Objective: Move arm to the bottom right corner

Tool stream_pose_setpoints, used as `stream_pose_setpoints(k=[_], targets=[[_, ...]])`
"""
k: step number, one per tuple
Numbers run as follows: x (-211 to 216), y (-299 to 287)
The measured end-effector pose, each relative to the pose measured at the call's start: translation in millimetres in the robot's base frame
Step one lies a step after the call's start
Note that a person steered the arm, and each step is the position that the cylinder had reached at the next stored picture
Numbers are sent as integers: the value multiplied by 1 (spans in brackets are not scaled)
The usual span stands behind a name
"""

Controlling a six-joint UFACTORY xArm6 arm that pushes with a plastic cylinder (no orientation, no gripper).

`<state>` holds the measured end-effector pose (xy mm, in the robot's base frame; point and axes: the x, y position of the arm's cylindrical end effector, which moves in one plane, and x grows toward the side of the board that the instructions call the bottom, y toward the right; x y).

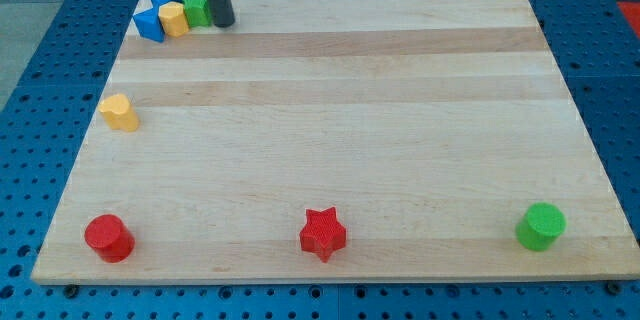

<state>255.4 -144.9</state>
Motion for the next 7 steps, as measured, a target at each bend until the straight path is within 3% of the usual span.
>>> stream_pose_setpoints(k=[4,7], targets=[[80,303],[207,471]])
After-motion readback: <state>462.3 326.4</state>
